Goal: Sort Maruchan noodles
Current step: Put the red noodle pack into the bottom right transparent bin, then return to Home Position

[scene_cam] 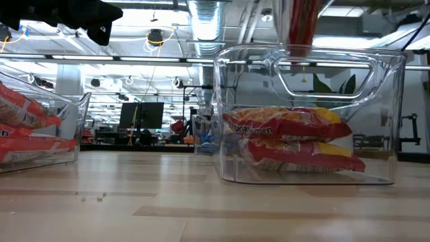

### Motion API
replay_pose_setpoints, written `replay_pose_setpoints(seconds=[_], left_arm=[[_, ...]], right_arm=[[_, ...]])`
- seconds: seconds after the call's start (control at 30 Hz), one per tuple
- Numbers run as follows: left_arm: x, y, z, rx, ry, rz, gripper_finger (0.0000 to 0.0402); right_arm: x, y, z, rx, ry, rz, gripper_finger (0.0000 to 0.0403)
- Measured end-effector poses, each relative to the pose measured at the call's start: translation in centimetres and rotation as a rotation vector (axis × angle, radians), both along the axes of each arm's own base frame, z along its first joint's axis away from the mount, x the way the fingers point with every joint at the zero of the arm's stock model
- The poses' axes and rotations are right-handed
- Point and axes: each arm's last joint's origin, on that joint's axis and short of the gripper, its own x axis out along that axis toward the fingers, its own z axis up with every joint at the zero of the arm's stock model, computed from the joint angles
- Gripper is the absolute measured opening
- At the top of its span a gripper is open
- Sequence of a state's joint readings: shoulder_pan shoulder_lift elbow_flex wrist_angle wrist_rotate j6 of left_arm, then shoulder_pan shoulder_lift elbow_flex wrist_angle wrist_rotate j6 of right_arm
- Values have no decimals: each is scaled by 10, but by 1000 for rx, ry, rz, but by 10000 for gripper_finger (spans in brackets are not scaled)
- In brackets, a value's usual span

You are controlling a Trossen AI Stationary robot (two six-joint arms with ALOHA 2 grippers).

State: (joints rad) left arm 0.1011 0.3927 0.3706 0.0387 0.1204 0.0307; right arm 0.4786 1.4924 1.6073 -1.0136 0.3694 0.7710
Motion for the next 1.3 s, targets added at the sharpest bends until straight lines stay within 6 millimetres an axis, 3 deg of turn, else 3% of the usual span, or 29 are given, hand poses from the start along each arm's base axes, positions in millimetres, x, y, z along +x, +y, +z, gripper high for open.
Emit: replay_pose_setpoints(seconds=[0.17,0.33,0.53,0.7,0.97,1.3], left_arm=[[0,0,0,3,3,0,0],[0,0,-1,5,6,0,0],[0,0,-1,5,11,1,0],[0,0,-1,5,15,6,0],[0,1,-2,6,19,35,0],[0,1,-2,6,22,36,0]], right_arm=[[21,-20,-14,-48,51,26,7],[37,-25,-31,-10,125,43,9],[51,-22,-57,5,257,34,58],[54,-28,-66,20,318,-34,89],[43,-38,-61,-5,366,-54,134],[42,-38,-59,-24,363,-32,140]])
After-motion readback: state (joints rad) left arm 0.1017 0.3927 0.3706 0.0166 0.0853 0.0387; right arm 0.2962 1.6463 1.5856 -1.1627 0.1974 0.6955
